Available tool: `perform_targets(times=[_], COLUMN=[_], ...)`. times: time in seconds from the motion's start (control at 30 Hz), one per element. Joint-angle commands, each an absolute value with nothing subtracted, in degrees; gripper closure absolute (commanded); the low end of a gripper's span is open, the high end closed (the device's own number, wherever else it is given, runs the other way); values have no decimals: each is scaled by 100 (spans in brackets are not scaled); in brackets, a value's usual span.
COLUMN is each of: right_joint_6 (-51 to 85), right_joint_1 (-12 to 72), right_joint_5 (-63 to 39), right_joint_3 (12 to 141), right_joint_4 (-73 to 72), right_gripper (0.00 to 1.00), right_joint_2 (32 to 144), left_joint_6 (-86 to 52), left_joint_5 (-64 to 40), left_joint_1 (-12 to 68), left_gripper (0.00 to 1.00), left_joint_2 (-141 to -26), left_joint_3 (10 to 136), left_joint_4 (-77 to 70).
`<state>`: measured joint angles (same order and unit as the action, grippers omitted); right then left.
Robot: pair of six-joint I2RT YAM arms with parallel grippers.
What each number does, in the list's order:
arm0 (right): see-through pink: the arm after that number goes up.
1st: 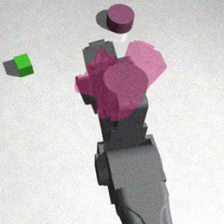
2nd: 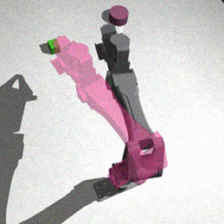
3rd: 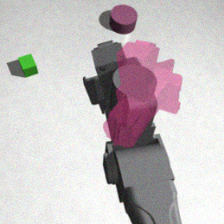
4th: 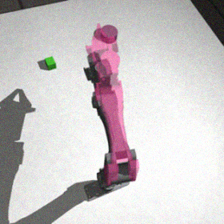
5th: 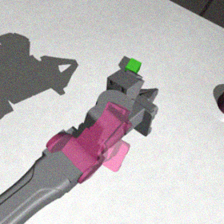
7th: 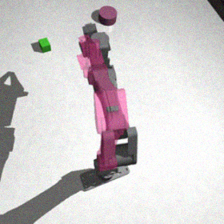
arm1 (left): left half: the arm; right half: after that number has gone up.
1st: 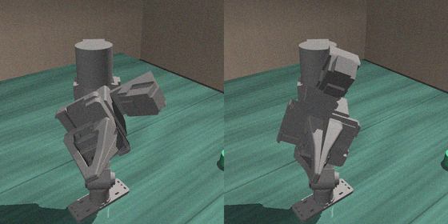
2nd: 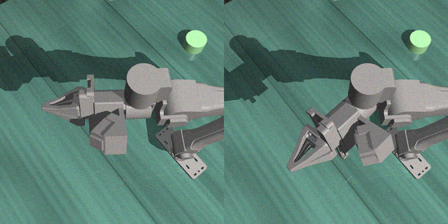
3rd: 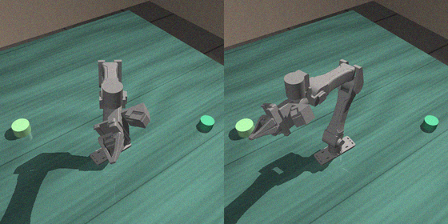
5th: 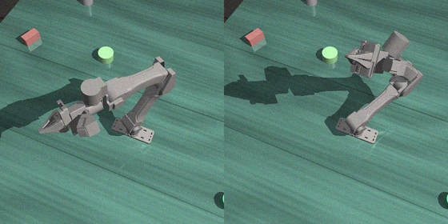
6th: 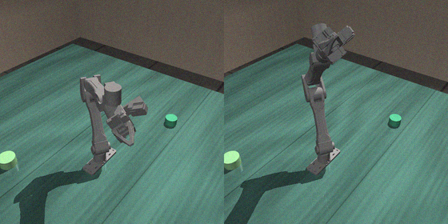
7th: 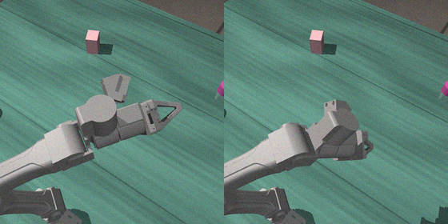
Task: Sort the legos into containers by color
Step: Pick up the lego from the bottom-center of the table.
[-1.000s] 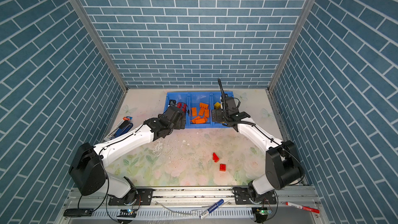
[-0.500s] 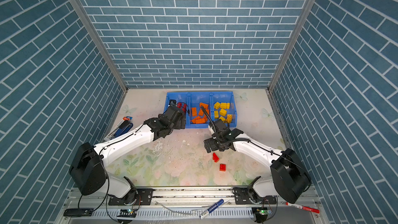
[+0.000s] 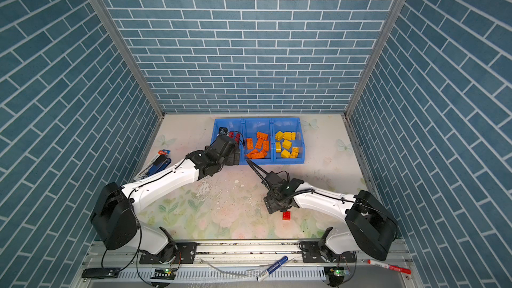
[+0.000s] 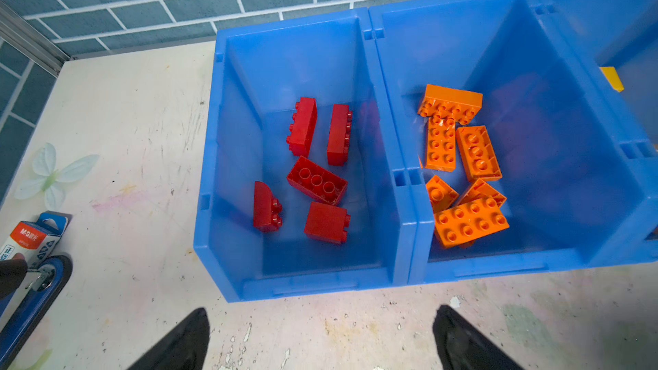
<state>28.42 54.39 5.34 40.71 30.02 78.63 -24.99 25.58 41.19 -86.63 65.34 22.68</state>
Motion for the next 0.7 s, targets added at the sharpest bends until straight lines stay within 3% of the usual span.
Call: perform_targets(times=[0.0,0.37,0.5,0.67], right_joint_6=[3189,3111,2933,2826], right_joint_1=[5493,5581,5581,5572], right_joint_5=[916,989,1116,1269], right_joint_3=[3996,4061,4167,4291], right_joint_4=[3149,3041,3067,2785], right_gripper=[28,55,69,73], right_joint_2=[7942,8235,8209,8090], left_joint_6=[-2530,-2803,-2927,-3043], left_joint_5=[2521,2929,3028,3027], left_joint_1=[4140,4118,4078,3988], left_gripper=[1,1,1,1], left_joint_2=[-8670,-8417,-8341,-8201], left_joint_3=[6575,6312,6267,6173], left_joint_4=[2216,2223,2289,2329])
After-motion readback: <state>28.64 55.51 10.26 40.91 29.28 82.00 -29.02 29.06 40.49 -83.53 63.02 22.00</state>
